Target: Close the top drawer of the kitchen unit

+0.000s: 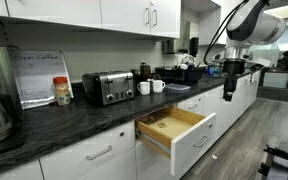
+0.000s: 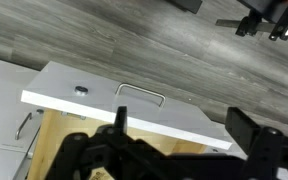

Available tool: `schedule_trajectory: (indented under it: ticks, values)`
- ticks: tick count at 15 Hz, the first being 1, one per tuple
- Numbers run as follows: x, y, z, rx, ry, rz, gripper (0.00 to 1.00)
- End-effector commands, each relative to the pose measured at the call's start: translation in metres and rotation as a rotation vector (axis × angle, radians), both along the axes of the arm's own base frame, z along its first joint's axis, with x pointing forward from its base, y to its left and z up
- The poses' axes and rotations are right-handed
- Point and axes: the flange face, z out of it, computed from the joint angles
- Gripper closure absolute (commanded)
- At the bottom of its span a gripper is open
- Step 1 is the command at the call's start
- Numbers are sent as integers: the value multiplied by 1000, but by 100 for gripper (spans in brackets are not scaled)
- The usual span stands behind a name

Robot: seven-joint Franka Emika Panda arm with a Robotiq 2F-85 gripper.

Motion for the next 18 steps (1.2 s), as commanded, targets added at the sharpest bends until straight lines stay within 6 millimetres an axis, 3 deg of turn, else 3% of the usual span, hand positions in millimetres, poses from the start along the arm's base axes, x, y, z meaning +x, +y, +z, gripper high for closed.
schedule_trajectory:
  ticks: [1, 11, 18]
  values:
    - [6, 18, -24, -22, -61, 91, 0]
    - [16, 69, -82, -2, -95, 367, 0]
    - [10, 79, -111, 15, -89, 495, 0]
